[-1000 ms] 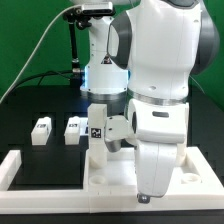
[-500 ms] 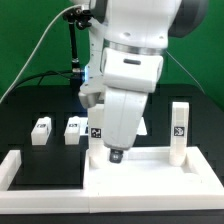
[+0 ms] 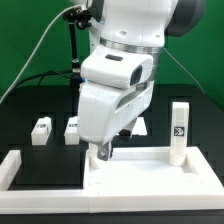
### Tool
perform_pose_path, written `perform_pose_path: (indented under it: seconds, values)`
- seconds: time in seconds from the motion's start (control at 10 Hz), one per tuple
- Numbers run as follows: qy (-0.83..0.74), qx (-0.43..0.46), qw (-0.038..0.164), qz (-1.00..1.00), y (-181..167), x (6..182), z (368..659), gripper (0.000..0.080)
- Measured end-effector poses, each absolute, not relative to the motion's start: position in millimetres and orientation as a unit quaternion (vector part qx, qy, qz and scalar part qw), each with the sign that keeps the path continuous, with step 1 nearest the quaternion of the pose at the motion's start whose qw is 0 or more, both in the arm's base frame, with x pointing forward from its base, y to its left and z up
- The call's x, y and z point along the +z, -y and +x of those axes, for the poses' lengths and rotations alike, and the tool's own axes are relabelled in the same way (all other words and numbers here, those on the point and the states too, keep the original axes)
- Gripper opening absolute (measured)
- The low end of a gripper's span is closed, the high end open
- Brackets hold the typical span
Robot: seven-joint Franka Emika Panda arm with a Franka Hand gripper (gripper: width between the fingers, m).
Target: Assemble desk
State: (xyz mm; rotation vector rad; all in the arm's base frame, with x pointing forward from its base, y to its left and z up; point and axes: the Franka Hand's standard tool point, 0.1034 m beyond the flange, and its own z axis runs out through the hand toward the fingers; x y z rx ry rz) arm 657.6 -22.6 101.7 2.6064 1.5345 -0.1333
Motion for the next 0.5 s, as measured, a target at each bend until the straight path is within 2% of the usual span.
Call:
perform_pose_path:
  seconds: [0.2, 0.4, 0.5]
  values:
    - [-0.432, -0.052, 0.043, 0.899, 59, 112.2, 649, 0.0649]
    - [-0.357, -0.054, 0.033, 0.932, 111, 134.6, 636, 0.0649]
    - [-0.317, -0.054, 0.039, 0.946, 125, 137.7, 632, 0.0649]
